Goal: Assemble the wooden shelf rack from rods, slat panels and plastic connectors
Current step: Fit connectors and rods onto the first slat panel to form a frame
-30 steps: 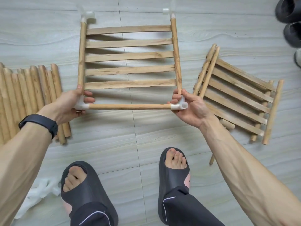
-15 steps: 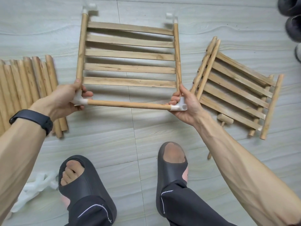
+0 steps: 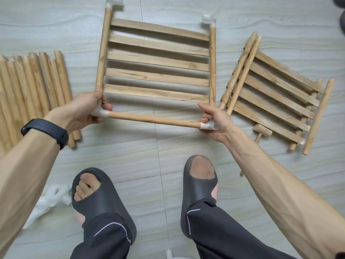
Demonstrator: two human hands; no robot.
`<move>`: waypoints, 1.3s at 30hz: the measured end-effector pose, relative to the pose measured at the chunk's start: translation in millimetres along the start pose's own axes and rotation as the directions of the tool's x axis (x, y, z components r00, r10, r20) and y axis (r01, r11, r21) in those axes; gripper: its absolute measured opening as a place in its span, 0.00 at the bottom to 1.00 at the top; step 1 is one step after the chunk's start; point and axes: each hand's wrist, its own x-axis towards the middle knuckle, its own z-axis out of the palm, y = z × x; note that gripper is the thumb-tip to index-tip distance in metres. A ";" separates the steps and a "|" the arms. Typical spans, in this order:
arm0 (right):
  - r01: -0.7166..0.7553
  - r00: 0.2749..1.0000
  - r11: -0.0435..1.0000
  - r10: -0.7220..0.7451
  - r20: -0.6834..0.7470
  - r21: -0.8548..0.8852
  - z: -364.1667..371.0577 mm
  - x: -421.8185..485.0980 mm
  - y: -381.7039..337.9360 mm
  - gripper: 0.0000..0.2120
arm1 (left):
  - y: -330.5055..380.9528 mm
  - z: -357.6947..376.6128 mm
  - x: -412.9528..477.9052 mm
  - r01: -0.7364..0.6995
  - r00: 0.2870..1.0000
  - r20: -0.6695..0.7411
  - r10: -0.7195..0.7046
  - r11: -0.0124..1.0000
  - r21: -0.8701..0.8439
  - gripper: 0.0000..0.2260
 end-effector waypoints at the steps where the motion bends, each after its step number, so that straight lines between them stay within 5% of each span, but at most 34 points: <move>1: -0.022 1.000 1.000 0.022 0.000 -0.013 -0.2 -0.4 -2.7 0.07 | -0.8 1.1 0.2 0.003 1.000 -0.012 -0.003 1.000 0.001 0.17; 5: -0.062 0.998 0.994 0.062 0.000 0.085 -0.4 2.8 -16.5 0.14 | -8.9 10.0 3.8 0.006 0.996 -0.085 -0.008 1.000 -0.018 0.17; 10: 0.051 0.995 0.949 -0.075 -0.065 -0.310 1.3 4.4 -21.0 0.08 | -28.3 16.2 6.3 0.027 0.996 -0.083 -0.029 0.999 -0.027 0.17; 17: 0.200 0.977 0.976 -0.205 -0.058 -0.090 8.7 15.2 6.2 0.04 | -25.0 0.1 9.7 0.015 0.991 -0.134 -0.011 1.000 0.027 0.17; 25: 0.194 0.957 0.857 -0.272 -0.100 -0.477 -3.3 30.3 16.3 0.12 | -38.4 4.6 10.7 0.018 0.984 -0.176 0.005 0.992 0.125 0.18; 29: 0.197 0.973 0.930 -0.224 -0.055 -0.310 -3.0 28.6 15.3 0.04 | -39.8 5.0 11.4 -0.007 0.987 -0.157 0.035 0.984 0.176 0.18; 34: 0.160 0.985 0.987 -0.161 0.067 0.009 -0.9 14.0 6.1 0.16 | -42.5 4.9 15.6 -0.029 0.985 -0.160 0.057 0.985 0.170 0.19; 39: 0.104 0.986 0.993 -0.110 0.129 0.050 7.6 1.7 8.9 0.13 | -38.3 1.8 9.3 -0.088 0.961 -0.229 0.153 0.958 0.271 0.18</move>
